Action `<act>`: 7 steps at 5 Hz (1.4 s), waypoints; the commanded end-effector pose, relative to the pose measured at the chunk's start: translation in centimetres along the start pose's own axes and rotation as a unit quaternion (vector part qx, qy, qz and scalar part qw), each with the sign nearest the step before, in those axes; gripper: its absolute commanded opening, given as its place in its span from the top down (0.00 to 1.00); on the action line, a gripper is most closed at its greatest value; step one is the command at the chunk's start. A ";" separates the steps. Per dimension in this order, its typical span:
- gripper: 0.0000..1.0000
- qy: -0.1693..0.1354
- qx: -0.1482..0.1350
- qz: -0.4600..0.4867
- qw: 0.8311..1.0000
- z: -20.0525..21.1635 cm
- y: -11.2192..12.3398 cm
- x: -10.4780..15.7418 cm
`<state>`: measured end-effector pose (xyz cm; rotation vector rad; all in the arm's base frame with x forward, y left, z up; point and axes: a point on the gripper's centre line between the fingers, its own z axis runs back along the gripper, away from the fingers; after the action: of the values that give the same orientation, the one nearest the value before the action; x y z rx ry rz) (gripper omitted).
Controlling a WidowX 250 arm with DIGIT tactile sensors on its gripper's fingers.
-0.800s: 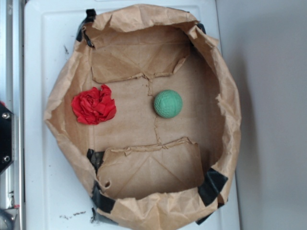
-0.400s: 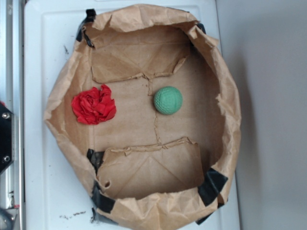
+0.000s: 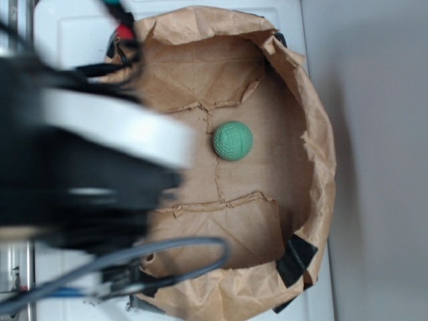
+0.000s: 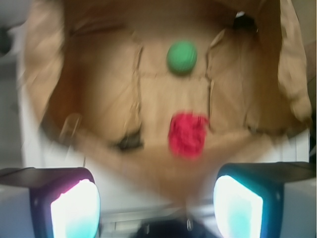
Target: Grab the green ball.
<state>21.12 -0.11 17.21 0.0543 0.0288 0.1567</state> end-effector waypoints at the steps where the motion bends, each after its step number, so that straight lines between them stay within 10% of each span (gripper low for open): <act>1: 0.00 -0.026 0.004 0.016 1.000 -0.2 1.4 5.5; 7: 0.00 -0.094 0.021 0.017 0.995 -9.9 5.0 9.4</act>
<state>28.92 5.85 6.49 0.1057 -0.1186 0.1694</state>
